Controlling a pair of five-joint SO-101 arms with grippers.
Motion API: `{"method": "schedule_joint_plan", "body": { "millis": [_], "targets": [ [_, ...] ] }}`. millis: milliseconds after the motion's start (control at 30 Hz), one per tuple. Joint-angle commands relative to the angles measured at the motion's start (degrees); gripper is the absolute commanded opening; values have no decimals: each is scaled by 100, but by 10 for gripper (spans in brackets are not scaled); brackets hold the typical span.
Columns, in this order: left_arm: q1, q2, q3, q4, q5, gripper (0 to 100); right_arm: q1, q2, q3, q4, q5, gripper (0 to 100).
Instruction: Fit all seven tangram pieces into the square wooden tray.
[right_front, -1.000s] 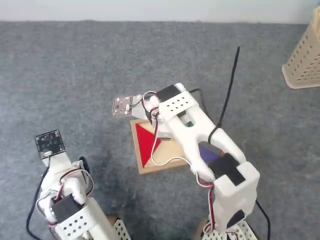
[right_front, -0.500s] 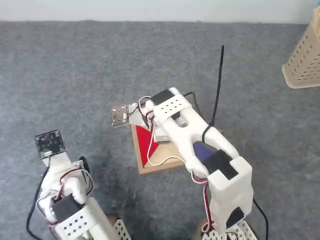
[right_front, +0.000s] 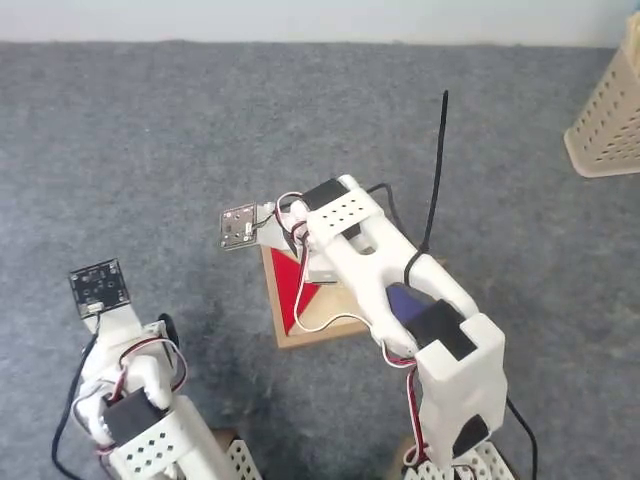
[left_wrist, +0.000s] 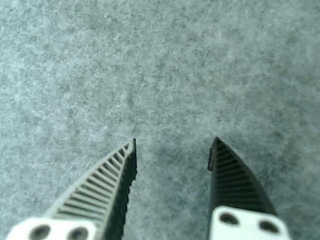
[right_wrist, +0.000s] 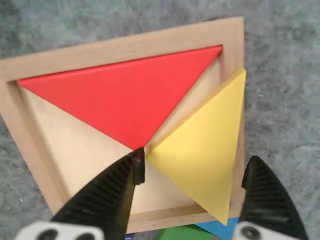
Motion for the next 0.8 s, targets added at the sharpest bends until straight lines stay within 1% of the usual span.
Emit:
{"method": "schedule_joint_plan", "body": {
  "millis": [0,67,200,333,400,467,533,667,767],
  "targets": [
    [18,-62,-110,18,53,225,242,-497,-88,-4,-185,258],
    [18,-62,-110,18,53,225,453,-804,-88,-4,-651,180],
    [18,-62,-110,18,53,225,813,-1534,-62,-13,-1952,8],
    [18,-62,-110,18,53,225,954,-2062,105,-101,-2954,5],
    [18,-62,-110,18,53,225,927,-2299,457,-444,-3464,7],
    [18,-62,-110,18,53,225,910,-2466,1002,-1024,-3938,6],
    [18,-62,-110,18,53,225,936,-2633,1741,-1859,-4229,6],
    [18,-62,-110,18,53,225,910,-2730,3095,-3670,-4589,6],
    [18,-62,-110,18,53,225,875,-2607,3692,-4743,-4756,8]
  ]
}}
